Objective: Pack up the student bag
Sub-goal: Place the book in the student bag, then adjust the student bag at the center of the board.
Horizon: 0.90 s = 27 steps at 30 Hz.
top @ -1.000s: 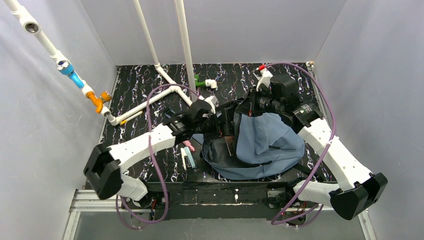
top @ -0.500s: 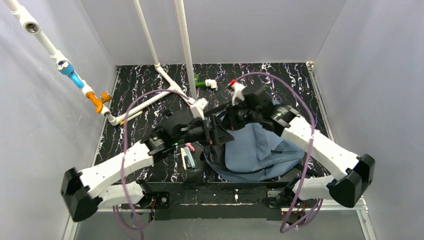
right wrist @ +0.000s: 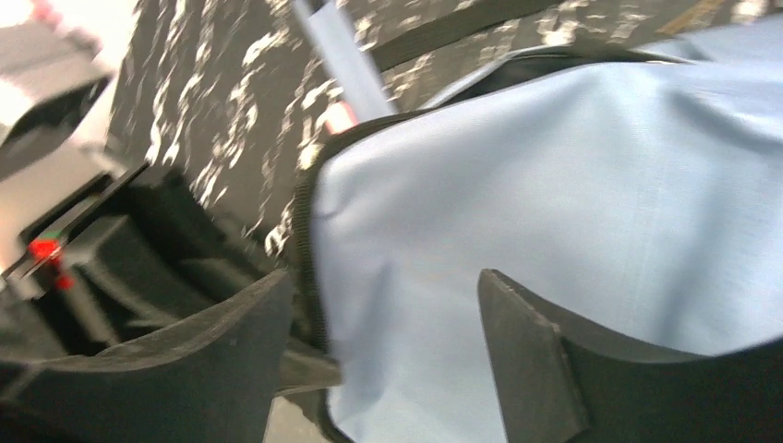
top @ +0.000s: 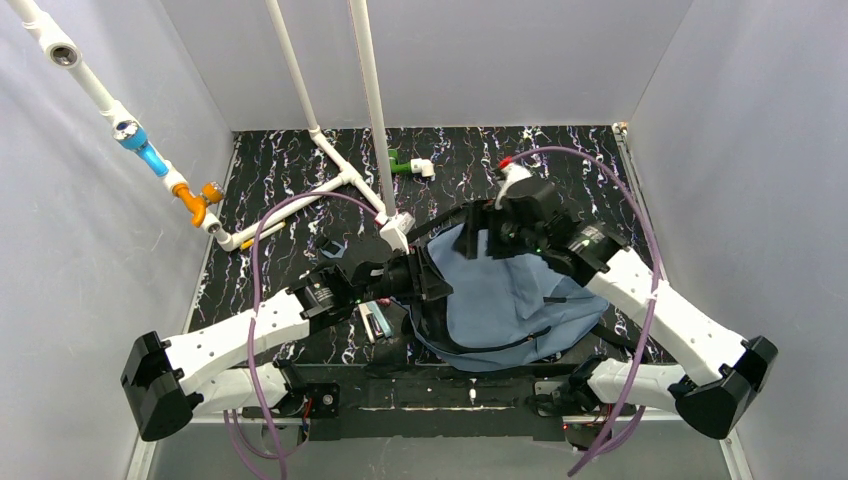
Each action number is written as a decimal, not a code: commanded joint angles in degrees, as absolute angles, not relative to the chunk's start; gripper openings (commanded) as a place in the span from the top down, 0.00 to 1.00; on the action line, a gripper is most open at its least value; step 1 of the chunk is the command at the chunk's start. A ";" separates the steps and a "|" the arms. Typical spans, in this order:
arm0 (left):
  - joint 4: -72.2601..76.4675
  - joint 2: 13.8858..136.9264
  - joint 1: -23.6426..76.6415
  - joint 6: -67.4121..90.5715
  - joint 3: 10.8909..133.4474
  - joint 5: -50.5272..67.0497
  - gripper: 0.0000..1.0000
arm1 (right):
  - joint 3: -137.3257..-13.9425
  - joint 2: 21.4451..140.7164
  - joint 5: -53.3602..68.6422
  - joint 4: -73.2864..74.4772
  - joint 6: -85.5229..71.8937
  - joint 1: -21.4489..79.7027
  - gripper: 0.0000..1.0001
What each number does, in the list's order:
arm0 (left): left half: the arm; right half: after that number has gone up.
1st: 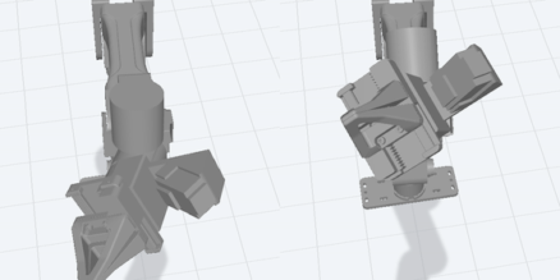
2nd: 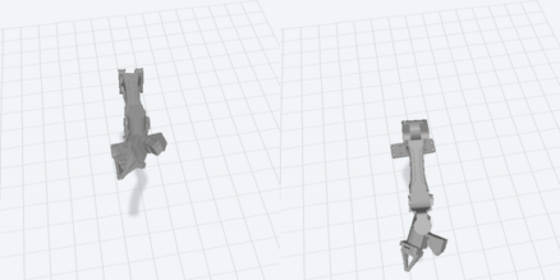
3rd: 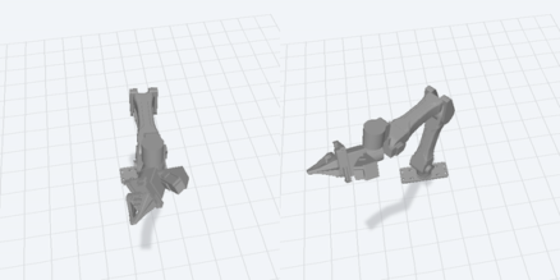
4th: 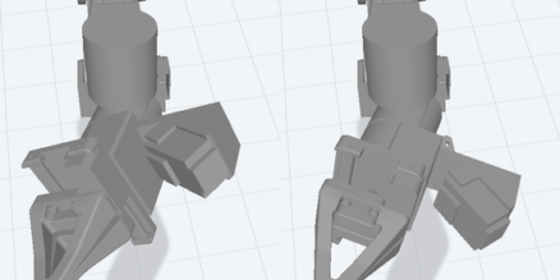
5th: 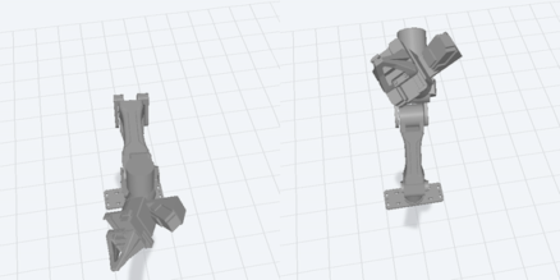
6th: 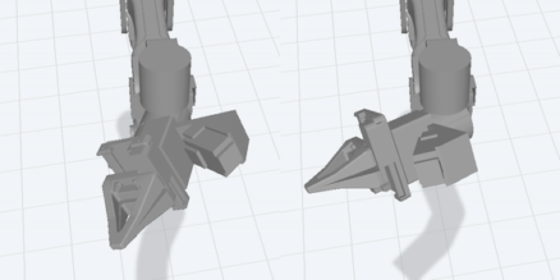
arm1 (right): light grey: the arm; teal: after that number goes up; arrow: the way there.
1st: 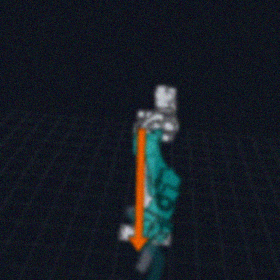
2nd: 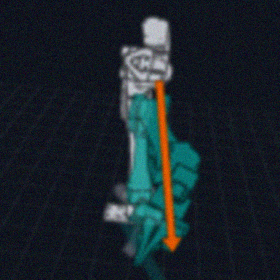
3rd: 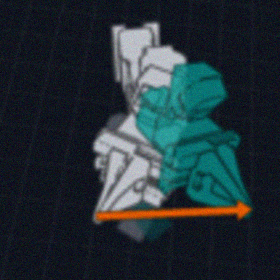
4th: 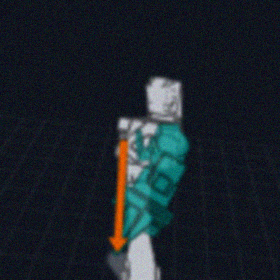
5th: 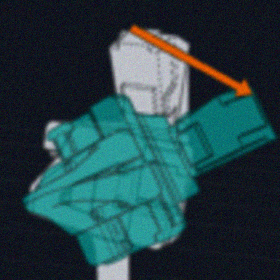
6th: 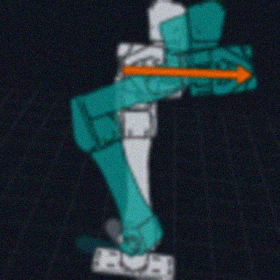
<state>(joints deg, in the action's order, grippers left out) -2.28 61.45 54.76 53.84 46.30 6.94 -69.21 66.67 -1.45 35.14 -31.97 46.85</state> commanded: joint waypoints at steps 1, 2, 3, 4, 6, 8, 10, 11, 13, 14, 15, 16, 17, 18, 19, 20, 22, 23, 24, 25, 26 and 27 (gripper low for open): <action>-3.77 61.55 54.67 55.73 44.56 4.91 0.71 | -69.43 63.14 -13.56 46.41 -30.99 37.60 0.10; -3.71 61.92 54.67 55.95 44.42 5.70 0.62 | -69.59 62.27 -15.60 49.55 -30.99 35.89 0.07; -3.78 62.14 54.69 55.94 44.47 6.17 0.55 | -69.38 60.95 -17.46 52.24 -31.44 34.89 0.05; -3.94 62.21 54.71 55.86 44.35 6.51 0.52 | -68.68 59.34 -19.38 54.88 -32.59 34.32 0.02; -4.09 61.66 54.67 55.66 43.41 6.18 0.51 | -65.20 54.96 -21.91 59.46 -37.60 34.19 0.02; -3.89 60.82 54.62 55.39 42.02 5.22 0.57 | -60.77 50.20 -22.00 63.39 -43.45 34.15 0.02; -2.23 60.27 54.63 54.95 40.70 4.89 0.65 | -55.06 44.30 -22.10 64.23 -49.34 34.19 0.02; -0.83 60.34 54.61 54.51 40.20 5.24 0.66 | -52.06 40.67 -21.27 61.84 -51.81 34.19 0.01; 0.94 61.42 54.64 53.22 40.27 6.03 0.70 | -45.89 34.27 -18.33 52.12 -54.35 34.19 0.02; 1.41 62.30 54.63 52.63 40.66 6.52 0.75 | -43.14 32.55 -17.05 46.37 -54.31 34.19 0.01; 1.40 63.16 54.59 52.19 41.28 6.74 0.80 | -41.19 32.28 -16.63 42.23 -53.76 34.19 0.02; 1.37 64.14 54.58 52.00 41.71 6.83 0.85 | -40.45 33.46 -17.24 39.09 -52.85 34.19 0.02; 1.70 64.96 54.64 52.22 41.94 7.23 0.88 | -40.09 36.25 -18.04 36.44 -51.92 34.15 0.02; 2.57 66.02 54.52 52.85 42.23 8.10 0.89 | -40.11 39.04 -17.67 33.35 -50.15 33.98 0.02; 2.93 67.24 54.43 53.55 42.83 9.30 0.91 | -40.68 41.90 -16.77 28.14 -47.35 33.44 0.02; 2.91 68.57 54.41 53.89 43.85 10.58 0.94 | -41.68 44.85 -15.27 25.02 -44.84 32.45 0.02; 2.98 71.13 54.43 54.34 45.78 12.67 0.98 | -46.72 50.85 -11.65 22.48 -39.20 27.85 0.02; 2.99 72.08 54.41 54.53 46.46 12.68 1.00 | -49.55 53.84 -9.16 21.87 -36.66 25.07 0.01; 3.11 72.58 54.43 54.86 46.83 12.18 1.00 | -52.02 56.40 -6.52 21.13 -34.45 21.89 0.02; 3.22 72.81 54.41 54.83 47.16 11.34 1.00 | -53.52 58.93 -2.20 19.68 -32.84 17.73 0.02; 3.25 72.99 54.47 54.67 47.50 10.49 1.00 | -54.43 61.89 4.78 17.81 -31.75 13.22 0.02; 3.32 73.30 54.43 54.23 47.85 9.67 1.00 | -55.46 64.98 11.99 16.34 -31.28 8.17 0.02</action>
